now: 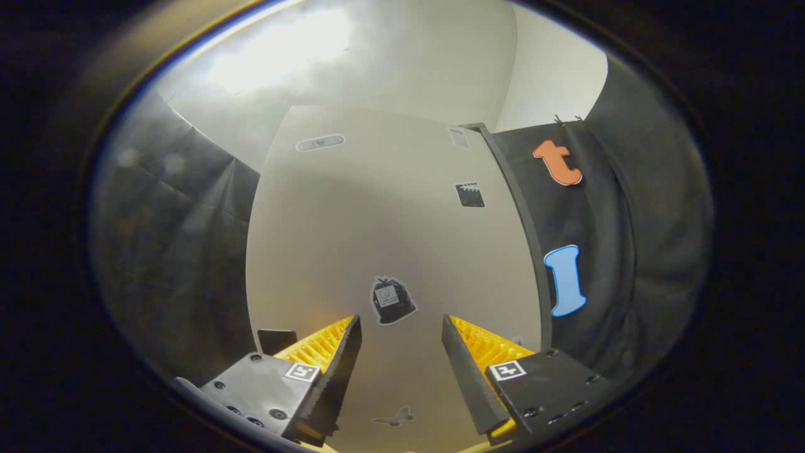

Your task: Open the shoe cabinet door, grab the shoes and put them into the shoe cabinet, then close the shoe cabinet door.

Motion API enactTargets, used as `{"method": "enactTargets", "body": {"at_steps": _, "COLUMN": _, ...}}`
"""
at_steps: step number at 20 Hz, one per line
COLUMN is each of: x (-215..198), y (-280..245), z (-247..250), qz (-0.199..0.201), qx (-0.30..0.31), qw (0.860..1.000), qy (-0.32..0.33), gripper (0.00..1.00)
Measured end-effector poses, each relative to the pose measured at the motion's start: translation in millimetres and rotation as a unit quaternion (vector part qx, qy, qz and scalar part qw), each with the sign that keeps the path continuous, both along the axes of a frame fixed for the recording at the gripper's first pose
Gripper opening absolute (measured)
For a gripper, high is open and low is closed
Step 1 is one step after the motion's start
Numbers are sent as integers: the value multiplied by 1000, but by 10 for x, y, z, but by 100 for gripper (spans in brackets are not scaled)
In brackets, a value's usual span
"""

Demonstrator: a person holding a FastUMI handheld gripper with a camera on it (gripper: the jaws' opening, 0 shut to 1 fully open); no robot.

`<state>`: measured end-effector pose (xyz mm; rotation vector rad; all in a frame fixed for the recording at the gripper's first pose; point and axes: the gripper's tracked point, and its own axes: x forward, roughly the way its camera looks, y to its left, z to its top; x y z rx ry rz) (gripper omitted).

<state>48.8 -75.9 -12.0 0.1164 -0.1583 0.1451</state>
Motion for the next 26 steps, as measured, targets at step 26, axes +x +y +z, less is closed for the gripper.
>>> {"method": "enactTargets", "body": {"at_steps": 26, "x": 975, "y": 437, "z": -140, "qz": -83, "qx": -50, "qw": 995, "qy": 25, "gripper": 84}}
